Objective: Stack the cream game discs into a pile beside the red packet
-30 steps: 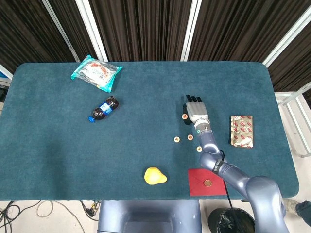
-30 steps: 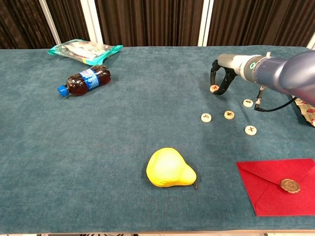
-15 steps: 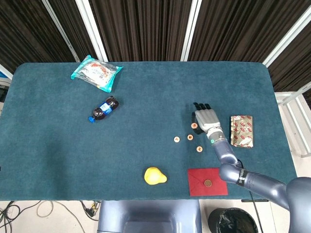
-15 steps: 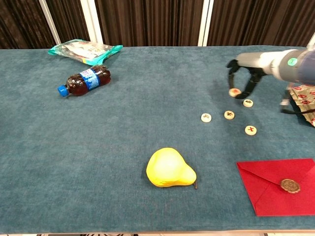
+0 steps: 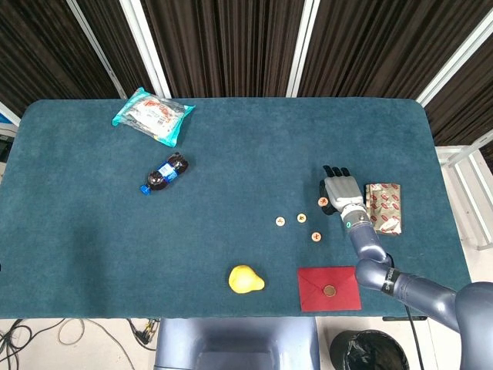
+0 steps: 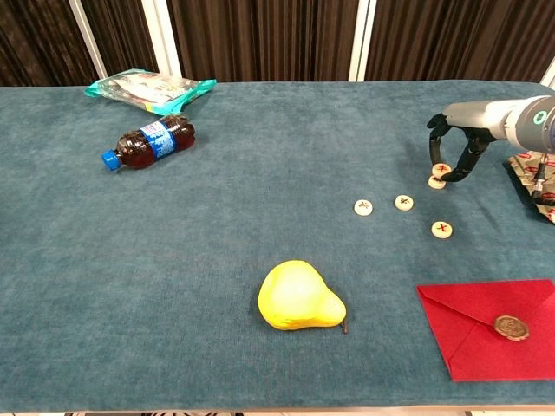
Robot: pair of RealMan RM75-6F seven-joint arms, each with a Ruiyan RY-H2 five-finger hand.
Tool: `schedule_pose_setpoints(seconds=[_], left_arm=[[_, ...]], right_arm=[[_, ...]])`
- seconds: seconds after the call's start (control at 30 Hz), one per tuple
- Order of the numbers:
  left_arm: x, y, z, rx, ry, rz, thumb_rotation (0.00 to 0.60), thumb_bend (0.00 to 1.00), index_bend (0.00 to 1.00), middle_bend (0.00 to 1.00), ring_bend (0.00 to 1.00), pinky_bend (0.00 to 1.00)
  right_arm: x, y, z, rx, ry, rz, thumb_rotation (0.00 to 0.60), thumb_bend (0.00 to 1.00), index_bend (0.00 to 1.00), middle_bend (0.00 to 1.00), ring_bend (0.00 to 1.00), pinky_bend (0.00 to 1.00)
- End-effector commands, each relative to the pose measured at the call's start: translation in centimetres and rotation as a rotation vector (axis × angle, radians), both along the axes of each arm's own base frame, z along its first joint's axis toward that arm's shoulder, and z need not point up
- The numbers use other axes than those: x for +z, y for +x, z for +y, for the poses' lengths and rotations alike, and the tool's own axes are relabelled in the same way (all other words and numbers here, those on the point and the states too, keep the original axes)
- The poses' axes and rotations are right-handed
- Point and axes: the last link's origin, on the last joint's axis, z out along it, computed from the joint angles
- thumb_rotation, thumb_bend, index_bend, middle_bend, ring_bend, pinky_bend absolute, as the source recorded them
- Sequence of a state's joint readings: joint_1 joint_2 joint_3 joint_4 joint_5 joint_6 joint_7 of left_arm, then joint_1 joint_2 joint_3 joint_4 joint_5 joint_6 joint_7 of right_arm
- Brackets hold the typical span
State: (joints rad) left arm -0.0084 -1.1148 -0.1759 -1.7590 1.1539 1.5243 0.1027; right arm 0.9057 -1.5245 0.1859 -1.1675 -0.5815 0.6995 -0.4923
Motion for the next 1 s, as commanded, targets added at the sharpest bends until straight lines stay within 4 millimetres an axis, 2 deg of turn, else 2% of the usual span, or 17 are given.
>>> schedule_pose_setpoints(seconds=[0.03,0.17,1.0], left_arm=[[0.0,0.0,0.0,0.001,-0.002,0.001,0.600,0.63,0.05,0.00,0.00,0.00],[-0.1,0.0,0.0,0.001,-0.005,0.000,0.600,0.63,0.05,0.00,0.00,0.00],[-0.2,0.1,0.1,0.001,-0.007,0.000,0.600,0.63,0.05,0.00,0.00,0.00]], right_arm=[[0.0,-0.5,-0.1,-0.012,0.000,0.006,0.600,0.38,0.56,0.00,0.00,0.00],[0.0,-1.3,-0.2,-0.025,0.000,0.023,0.600,0.38,0.56,0.00,0.00,0.00],[-1.1,-1.0,-0.6,-0.019,0.001,0.004,0.600,0.38,0.52,0.00,0.00,0.00]])
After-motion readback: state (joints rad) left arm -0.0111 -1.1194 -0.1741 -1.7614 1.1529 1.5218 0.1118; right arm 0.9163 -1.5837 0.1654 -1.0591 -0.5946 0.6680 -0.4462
